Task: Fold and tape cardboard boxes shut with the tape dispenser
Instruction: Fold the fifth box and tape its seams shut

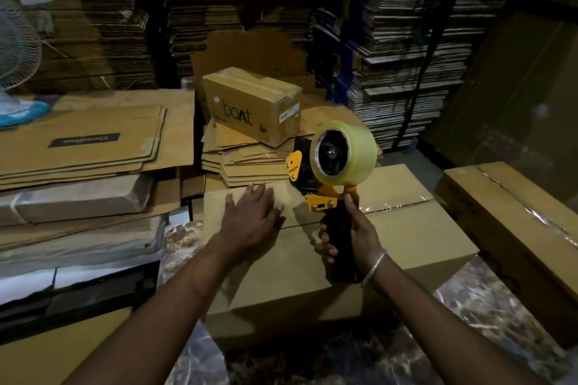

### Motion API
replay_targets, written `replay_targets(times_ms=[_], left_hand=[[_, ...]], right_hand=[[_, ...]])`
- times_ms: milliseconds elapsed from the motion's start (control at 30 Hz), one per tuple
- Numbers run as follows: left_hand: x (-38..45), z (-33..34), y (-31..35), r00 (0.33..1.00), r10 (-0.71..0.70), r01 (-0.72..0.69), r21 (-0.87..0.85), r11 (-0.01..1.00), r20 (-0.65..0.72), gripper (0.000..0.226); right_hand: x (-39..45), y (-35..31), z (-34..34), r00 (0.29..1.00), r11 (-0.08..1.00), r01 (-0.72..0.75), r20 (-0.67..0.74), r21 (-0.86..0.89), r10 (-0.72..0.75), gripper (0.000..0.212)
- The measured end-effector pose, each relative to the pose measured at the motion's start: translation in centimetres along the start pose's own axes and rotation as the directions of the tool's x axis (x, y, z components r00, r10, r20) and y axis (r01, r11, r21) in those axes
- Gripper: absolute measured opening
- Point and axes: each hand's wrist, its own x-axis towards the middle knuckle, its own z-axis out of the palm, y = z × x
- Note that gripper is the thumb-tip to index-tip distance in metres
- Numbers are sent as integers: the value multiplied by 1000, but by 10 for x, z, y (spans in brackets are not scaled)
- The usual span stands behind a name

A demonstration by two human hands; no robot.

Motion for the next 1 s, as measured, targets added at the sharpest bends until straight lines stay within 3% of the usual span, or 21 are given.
replay_targets(times_ms=[267,467,533,633,700,767,833,867,967,1000], left_hand=[[28,25,45,984,-164,153,141,978,73,65],[53,43,95,984,-169,160,132,978,62,66],[57,51,119,992,-127,127,5,992,-8,67],[62,56,155,971,-177,109,-361,926,-159,56],[64,57,180,926,-279,82,-587,805,-254,44],[69,53,205,841,-486,126,-788,603,-238,44],[78,45,224,762,-645,233,-904,358,-59,52],[82,42,231,748,-659,283,-933,222,71,58],[88,30,241,708,-537,355,-888,-292,459,69],[89,26,240,689,-498,354,-844,-402,526,71]], right_hand=[[-5,-32,-82,999,998,-33,39,-60,36,68],[-3,-54,-148,989,994,-84,112,-73,92,70],[-2,-63,-166,985,991,-100,131,-94,112,68],[2,-71,-187,979,989,-102,166,-105,118,69],[4,-72,-194,973,987,-114,190,-110,133,71],[5,-73,-197,969,987,-124,201,-101,143,73],[6,-74,-197,968,986,-138,200,-91,154,71],[6,-75,-196,966,985,-152,199,-85,166,71],[9,-74,-197,958,980,-183,211,-74,195,72],[10,-74,-197,956,980,-189,215,-68,199,73]])
